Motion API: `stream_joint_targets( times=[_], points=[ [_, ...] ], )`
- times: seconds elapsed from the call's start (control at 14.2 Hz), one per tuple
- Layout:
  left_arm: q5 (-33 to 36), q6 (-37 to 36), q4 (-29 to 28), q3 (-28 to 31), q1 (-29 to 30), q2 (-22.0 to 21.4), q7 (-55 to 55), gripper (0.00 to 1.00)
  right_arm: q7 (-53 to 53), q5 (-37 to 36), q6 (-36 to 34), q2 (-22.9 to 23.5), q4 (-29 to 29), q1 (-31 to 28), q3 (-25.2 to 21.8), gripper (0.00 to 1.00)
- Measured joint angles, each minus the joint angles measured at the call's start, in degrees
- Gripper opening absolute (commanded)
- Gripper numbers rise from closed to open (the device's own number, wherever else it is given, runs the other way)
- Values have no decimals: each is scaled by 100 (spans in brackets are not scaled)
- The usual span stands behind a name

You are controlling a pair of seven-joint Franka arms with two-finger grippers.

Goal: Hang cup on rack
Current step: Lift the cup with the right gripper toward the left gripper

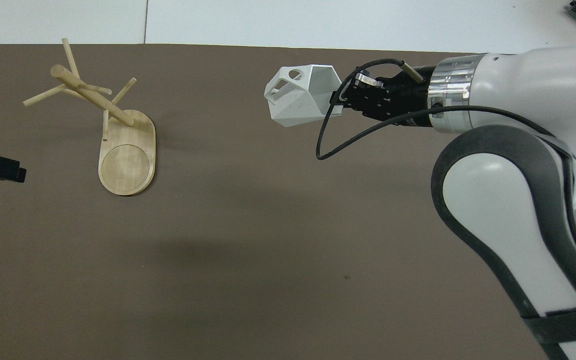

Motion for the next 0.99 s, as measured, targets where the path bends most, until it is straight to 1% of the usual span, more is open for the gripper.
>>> stream_joint_targets(
  times=[0.28, 0.49, 0.63, 0.84, 0.99],
  points=[
    [0, 248, -48, -24, -362, 0, 1413, 100, 306, 241, 789, 240, -1, 438, 0, 0],
    [0, 845, -283, -35, -725, -18, 2348, 100, 307, 280, 961, 380, -3, 674, 0, 0],
    [0, 1054, -446, -42, -880, -48, 2796, 100, 181, 277, 844, 417, -10, 764, 0, 0],
    [-14, 1239, -504, -46, -903, -61, 3586, 100, -131, 225, 366, 425, -14, 794, -3, 0],
    [-146, 1337, -507, -65, -925, -27, 3849, 100, -336, 72, 26, 425, -10, 791, -12, 0]
  ],
)
